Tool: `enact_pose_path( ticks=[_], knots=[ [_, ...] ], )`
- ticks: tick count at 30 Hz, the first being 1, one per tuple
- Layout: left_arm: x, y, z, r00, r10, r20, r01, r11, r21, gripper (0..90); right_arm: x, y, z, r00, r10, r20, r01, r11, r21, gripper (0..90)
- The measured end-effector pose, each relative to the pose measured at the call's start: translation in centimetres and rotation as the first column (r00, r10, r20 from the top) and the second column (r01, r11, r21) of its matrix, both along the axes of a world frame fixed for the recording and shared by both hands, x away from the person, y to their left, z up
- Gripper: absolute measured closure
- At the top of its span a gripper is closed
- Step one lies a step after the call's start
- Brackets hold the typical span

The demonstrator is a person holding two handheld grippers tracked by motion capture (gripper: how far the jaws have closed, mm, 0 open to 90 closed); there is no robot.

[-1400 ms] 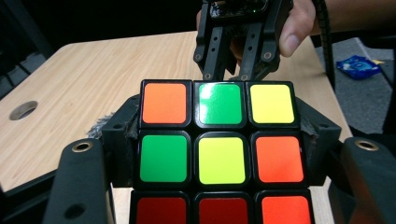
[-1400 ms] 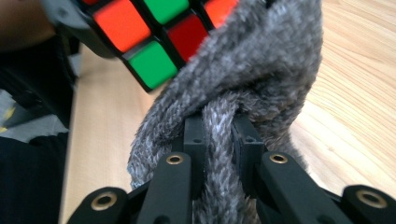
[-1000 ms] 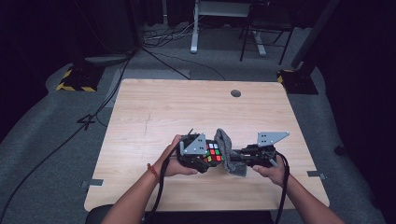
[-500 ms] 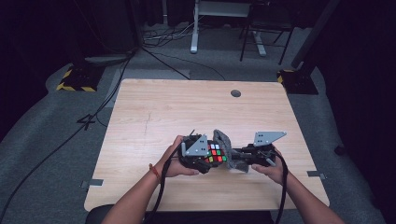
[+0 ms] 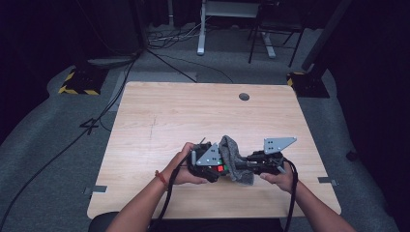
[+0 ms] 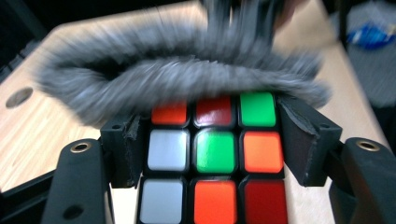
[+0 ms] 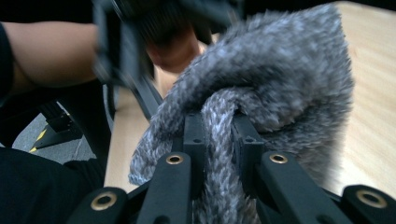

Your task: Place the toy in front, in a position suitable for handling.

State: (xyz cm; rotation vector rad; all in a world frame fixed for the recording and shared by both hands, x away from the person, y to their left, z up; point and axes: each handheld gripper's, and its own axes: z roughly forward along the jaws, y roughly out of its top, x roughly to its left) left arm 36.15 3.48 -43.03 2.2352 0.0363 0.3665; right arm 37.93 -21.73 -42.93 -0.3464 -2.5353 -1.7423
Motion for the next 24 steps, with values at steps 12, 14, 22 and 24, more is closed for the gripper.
enact_pose_path(
  ticks=[12, 14, 22, 24],
  knots=[
    [0.7, 1.2, 1.0, 0.9980, 0.021, -0.059, -0.027, 0.9937, -0.109, 33.8, -0.1, 0.0, -0.3, 0.9923, -0.100, 0.073, 0.110, 0.9821, -0.153, 79.6],
    [0.7, 1.4, 1.1, 0.9980, 0.025, -0.058, -0.032, 0.9926, -0.117, 33.8, 0.1, 0.0, -0.6, 0.9916, -0.111, 0.067, 0.121, 0.9766, -0.177, 79.5],
    [0.6, 1.6, 1.4, 0.9984, 0.032, -0.047, -0.037, 0.9929, -0.113, 33.9, 0.6, 0.2, -1.4, 0.9926, -0.117, 0.033, 0.121, 0.9677, -0.221, 79.5],
    [0.6, 1.6, 1.6, 0.9983, 0.031, -0.049, -0.037, 0.9918, -0.123, 33.9, 0.7, 0.2, -1.7, 0.9922, -0.121, 0.027, 0.124, 0.9603, -0.250, 79.5]
  ],
)
